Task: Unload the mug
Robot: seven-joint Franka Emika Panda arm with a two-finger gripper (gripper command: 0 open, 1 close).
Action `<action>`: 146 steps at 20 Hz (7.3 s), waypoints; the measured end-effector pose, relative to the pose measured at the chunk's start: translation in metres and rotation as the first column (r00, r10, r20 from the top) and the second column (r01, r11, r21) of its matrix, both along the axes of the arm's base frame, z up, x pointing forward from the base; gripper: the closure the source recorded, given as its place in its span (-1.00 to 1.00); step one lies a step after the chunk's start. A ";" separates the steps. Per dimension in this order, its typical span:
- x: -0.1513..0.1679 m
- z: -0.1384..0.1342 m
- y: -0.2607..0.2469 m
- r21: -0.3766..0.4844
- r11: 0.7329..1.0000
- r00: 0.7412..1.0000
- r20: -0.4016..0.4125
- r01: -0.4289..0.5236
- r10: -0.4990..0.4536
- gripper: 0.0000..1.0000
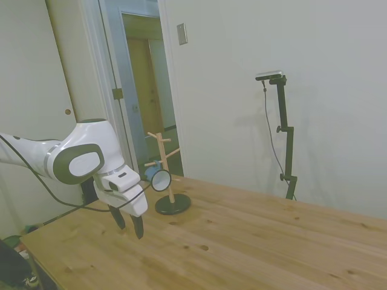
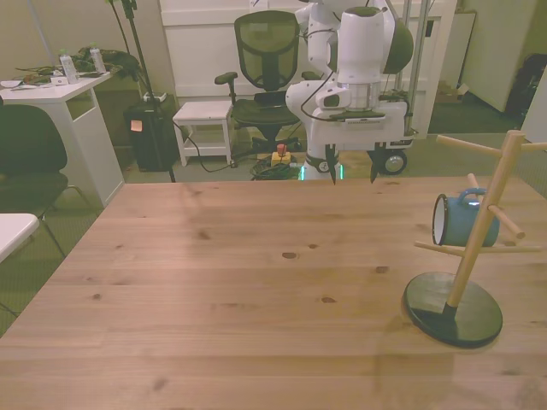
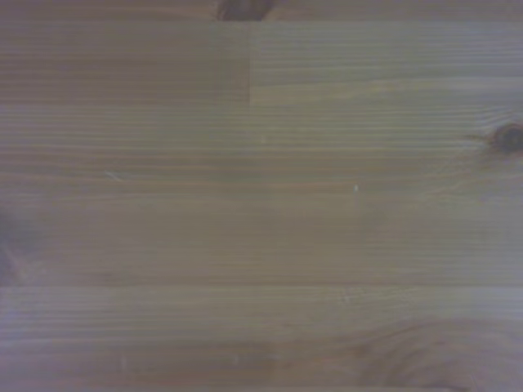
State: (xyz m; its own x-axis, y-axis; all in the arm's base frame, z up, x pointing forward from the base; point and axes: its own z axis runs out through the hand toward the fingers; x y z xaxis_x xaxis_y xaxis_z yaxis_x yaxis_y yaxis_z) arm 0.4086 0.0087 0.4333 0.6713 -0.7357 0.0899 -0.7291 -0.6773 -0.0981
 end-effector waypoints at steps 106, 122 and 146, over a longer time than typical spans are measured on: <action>0.143 0.001 0.034 0.287 0.776 0.708 0.652 -0.561 0.271 1.00; 0.125 0.007 0.030 0.275 0.770 0.671 0.697 -0.576 0.253 1.00; 0.091 0.033 0.045 0.248 0.749 0.623 0.735 -0.615 0.269 1.00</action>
